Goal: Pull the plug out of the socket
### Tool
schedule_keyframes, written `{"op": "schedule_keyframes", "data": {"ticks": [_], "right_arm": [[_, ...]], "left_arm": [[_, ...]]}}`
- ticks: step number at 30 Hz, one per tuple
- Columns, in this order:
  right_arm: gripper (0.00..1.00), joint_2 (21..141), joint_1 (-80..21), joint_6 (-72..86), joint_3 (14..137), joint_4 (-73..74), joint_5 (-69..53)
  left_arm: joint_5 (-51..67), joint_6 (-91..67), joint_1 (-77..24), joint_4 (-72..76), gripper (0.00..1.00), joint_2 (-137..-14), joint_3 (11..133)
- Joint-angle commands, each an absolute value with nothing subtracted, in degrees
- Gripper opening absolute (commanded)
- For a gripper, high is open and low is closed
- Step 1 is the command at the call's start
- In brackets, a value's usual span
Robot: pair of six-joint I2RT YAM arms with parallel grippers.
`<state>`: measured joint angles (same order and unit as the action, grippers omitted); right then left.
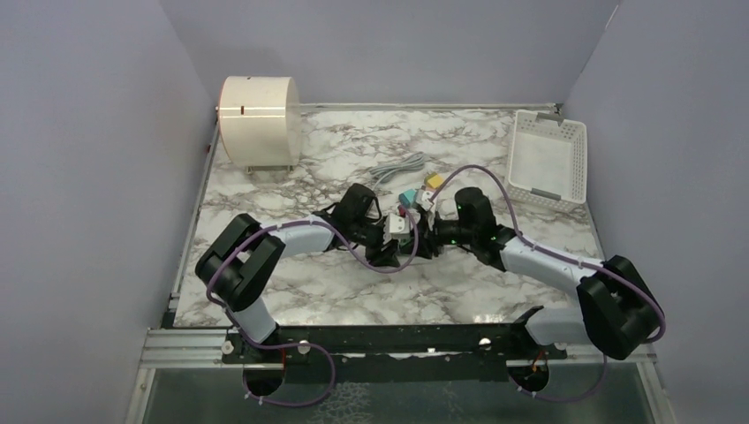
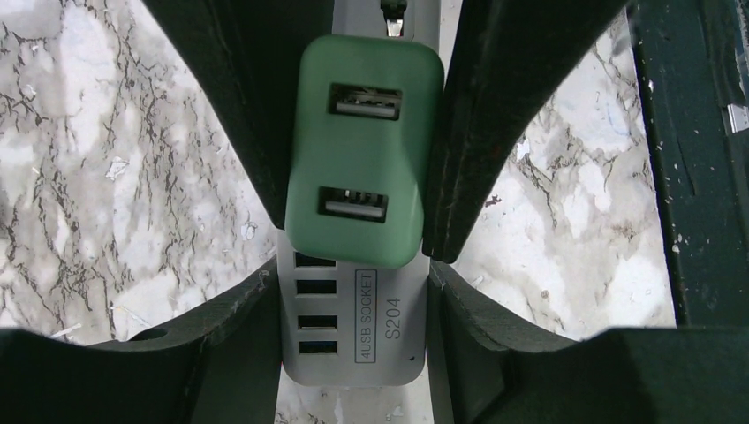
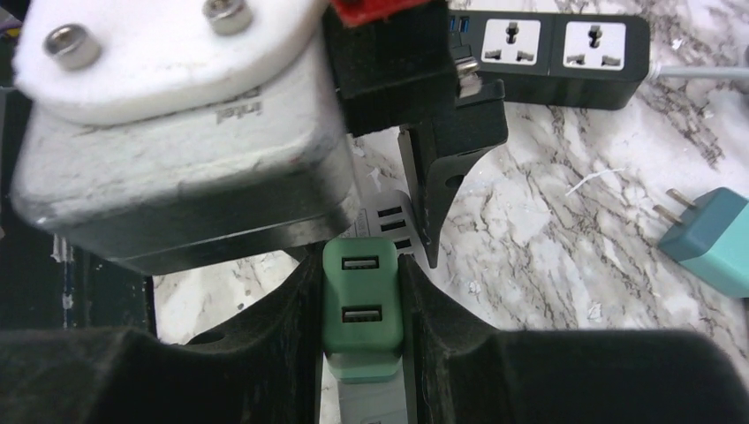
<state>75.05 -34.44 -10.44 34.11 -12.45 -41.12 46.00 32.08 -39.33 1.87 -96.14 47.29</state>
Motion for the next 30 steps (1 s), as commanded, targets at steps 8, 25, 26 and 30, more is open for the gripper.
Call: {"op": "schedule_keyframes", "data": {"ticks": [8,25,26,30], "right_arm": [[0.01,62.64,-35.86,-21.40,28.48,-28.52,-49.18],[0.01,67.89,-35.71,-14.71,28.62,-30.46,-32.89],[0.01,68.12,-35.43,-13.54,28.38,-31.41,-30.74],[0.01,70.09,-33.80,-9.87,28.72,-33.21,-27.79]], "left_arm": [[44.67,33.82,-39.21,-3.58,0.00,-100.50,51.33],[33.89,29.92,-39.16,2.47,0.00,-97.86,48.81],[32.73,29.09,-39.13,3.94,0.00,-96.93,47.93],[28.91,26.85,-39.46,8.02,0.00,-94.57,45.72]]}}
